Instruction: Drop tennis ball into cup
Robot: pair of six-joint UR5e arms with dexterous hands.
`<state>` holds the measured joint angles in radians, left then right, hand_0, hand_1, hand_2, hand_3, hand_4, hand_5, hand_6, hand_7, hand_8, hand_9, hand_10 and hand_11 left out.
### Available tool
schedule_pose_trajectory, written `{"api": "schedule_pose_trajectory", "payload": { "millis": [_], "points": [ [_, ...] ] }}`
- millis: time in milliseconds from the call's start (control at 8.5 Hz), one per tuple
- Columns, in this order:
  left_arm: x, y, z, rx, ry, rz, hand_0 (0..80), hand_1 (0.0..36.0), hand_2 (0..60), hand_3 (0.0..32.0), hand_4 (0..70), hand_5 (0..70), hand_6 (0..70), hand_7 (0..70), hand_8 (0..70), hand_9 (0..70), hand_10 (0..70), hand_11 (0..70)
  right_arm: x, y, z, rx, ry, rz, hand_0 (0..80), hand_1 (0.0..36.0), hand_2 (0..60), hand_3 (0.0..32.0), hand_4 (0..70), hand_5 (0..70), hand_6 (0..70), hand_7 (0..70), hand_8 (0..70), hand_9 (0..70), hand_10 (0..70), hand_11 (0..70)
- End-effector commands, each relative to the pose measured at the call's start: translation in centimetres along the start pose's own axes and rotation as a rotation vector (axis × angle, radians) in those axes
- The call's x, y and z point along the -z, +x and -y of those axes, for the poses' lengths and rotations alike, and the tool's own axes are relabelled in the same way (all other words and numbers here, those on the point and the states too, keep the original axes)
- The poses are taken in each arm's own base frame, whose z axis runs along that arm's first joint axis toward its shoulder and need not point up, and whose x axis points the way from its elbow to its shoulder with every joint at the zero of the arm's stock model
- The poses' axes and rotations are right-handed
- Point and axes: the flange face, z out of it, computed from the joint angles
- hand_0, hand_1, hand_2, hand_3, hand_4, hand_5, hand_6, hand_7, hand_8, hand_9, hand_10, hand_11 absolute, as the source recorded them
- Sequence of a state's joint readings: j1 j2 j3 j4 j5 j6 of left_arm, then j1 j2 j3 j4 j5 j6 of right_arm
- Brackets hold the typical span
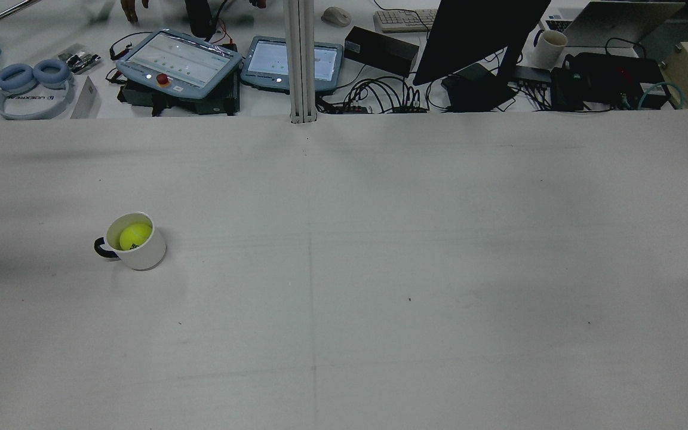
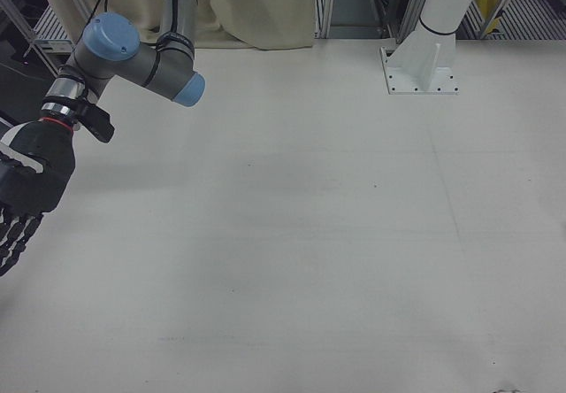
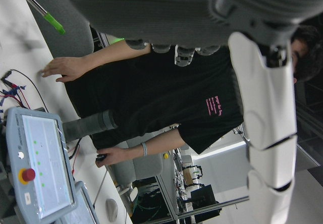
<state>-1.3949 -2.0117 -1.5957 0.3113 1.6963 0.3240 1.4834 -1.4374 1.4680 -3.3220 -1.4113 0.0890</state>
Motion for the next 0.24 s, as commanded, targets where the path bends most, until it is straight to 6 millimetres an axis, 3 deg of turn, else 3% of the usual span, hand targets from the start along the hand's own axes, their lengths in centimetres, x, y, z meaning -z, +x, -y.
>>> {"api": "schedule_pose_trajectory", "payload": {
  "millis": [0, 118],
  "points": [
    [5.92, 1.42, 6.83, 0.027, 0.11, -0.037, 51.9, 25.2, 10.7, 0.0, 0.0, 1.5, 0.0, 10.7, 0.0, 0.7, 0.0, 0.0, 0.0, 0.01, -0.07, 0.0, -0.001, 0.0, 0.0, 0.0, 0.0, 0.0, 0.0, 0.0, 0.0, 0.0, 0.0, 0.0, 0.0, 0.0],
    [5.94, 1.52, 6.52, 0.027, 0.106, -0.039, 51.3, 24.7, 10.9, 0.0, 0.0, 1.4, 0.0, 10.7, 0.0, 0.7, 0.0, 0.0, -0.01, 0.0, -0.01, 0.0, -0.001, 0.0, 0.0, 0.0, 0.0, 0.0, 0.0, 0.0, 0.0, 0.0, 0.0, 0.0, 0.0, 0.0]
  ]
}}
